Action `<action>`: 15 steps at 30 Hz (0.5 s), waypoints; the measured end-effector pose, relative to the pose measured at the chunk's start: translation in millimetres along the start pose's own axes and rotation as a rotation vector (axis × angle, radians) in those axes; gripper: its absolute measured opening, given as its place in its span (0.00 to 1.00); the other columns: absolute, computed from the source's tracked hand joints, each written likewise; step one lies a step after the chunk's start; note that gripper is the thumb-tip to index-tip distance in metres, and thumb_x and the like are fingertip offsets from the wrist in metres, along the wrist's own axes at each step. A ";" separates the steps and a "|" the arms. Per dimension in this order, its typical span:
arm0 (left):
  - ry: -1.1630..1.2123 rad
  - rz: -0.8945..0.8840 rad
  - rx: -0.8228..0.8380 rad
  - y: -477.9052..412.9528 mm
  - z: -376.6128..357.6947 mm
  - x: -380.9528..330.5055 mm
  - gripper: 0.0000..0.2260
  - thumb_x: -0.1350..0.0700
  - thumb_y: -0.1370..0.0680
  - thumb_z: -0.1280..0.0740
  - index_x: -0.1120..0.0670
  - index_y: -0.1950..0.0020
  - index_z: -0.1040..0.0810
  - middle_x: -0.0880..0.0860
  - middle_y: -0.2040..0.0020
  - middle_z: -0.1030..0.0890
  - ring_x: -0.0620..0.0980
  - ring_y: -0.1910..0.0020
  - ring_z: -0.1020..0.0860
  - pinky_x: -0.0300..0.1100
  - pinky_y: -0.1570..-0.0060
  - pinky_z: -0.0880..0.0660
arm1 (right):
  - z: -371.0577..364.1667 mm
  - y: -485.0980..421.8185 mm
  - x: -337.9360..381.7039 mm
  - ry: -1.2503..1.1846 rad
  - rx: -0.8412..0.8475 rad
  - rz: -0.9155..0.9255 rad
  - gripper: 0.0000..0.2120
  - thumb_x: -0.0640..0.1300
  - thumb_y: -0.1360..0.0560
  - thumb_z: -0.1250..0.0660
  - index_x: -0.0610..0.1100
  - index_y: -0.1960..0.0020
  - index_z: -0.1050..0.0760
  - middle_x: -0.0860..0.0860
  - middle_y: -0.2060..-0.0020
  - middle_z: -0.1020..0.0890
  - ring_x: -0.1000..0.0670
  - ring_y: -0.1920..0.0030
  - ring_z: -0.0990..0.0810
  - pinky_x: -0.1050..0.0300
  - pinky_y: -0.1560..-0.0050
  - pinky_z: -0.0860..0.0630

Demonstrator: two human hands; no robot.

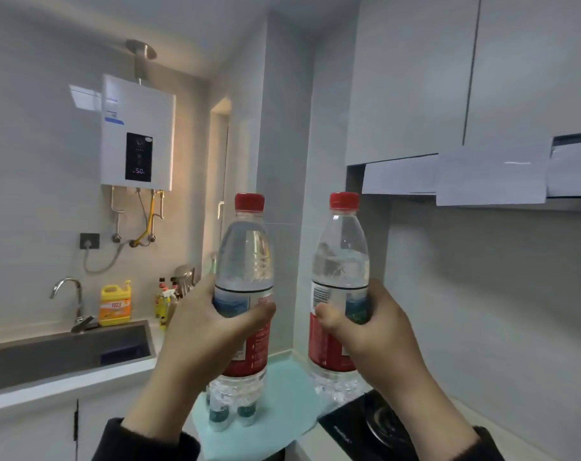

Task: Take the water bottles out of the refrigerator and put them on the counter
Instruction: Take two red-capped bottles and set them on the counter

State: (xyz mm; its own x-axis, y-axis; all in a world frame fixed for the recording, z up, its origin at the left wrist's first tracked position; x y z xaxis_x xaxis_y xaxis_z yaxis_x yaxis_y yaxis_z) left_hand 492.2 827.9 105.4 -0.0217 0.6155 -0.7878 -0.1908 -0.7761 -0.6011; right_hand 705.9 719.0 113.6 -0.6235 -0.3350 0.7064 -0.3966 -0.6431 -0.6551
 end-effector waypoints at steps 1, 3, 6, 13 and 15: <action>0.008 0.020 0.012 -15.2 -9.4 15.4 0.31 0.34 0.45 0.27 0.45 0.44 0.21 0.47 0.53 0.15 0.49 0.53 0.17 0.50 0.53 0.20 | -4.9 -12.3 -13.9 0.012 -0.005 -0.022 0.24 0.68 0.41 0.30 0.61 0.48 0.25 0.63 0.55 0.17 0.62 0.56 0.18 0.56 0.56 0.19; 0.026 0.060 0.022 -46.6 -28.9 49.2 0.29 0.36 0.44 0.26 0.44 0.46 0.21 0.45 0.54 0.15 0.47 0.54 0.17 0.45 0.57 0.21 | -16.6 -37.9 -46.2 0.031 -0.014 -0.073 0.24 0.68 0.41 0.30 0.60 0.48 0.26 0.61 0.56 0.16 0.61 0.55 0.18 0.57 0.55 0.20; 0.054 0.132 0.050 -84.3 -62.6 100.4 0.25 0.40 0.43 0.24 0.45 0.48 0.21 0.45 0.59 0.15 0.42 0.60 0.16 0.36 0.65 0.25 | -33.8 -71.4 -101.5 0.034 -0.010 -0.163 0.24 0.64 0.40 0.28 0.57 0.47 0.26 0.58 0.54 0.17 0.58 0.53 0.18 0.55 0.54 0.21; 0.048 0.228 0.020 -144.4 -122.0 211.0 0.21 0.52 0.38 0.18 0.47 0.48 0.20 0.47 0.58 0.14 0.44 0.60 0.16 0.42 0.62 0.22 | -59.2 -131.5 -221.9 0.111 0.024 -0.270 0.19 0.57 0.37 0.24 0.58 0.52 0.29 0.61 0.57 0.19 0.64 0.57 0.21 0.66 0.63 0.28; 0.026 0.262 -0.007 -159.7 -143.0 242.0 0.26 0.47 0.41 0.19 0.48 0.46 0.21 0.48 0.54 0.15 0.50 0.55 0.16 0.48 0.55 0.21 | -66.6 -151.3 -258.5 0.114 0.043 -0.286 0.19 0.56 0.37 0.23 0.57 0.52 0.29 0.61 0.57 0.20 0.65 0.58 0.22 0.68 0.65 0.30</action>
State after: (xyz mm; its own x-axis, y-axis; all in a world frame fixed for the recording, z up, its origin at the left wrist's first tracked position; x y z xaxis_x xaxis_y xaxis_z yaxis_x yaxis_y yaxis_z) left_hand 657.7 1081.2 -8.5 -0.0447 0.3898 -0.9198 -0.1752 -0.9095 -0.3769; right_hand 882.2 948.8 12.2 -0.5634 -0.0581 0.8241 -0.5394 -0.7297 -0.4202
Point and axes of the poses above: each hand's wrist, its own y-axis away from the middle knuckle, its own z-axis out of the back of the hand, x = y × z, the point moved 10 cm from there along -y, towards the middle knuckle
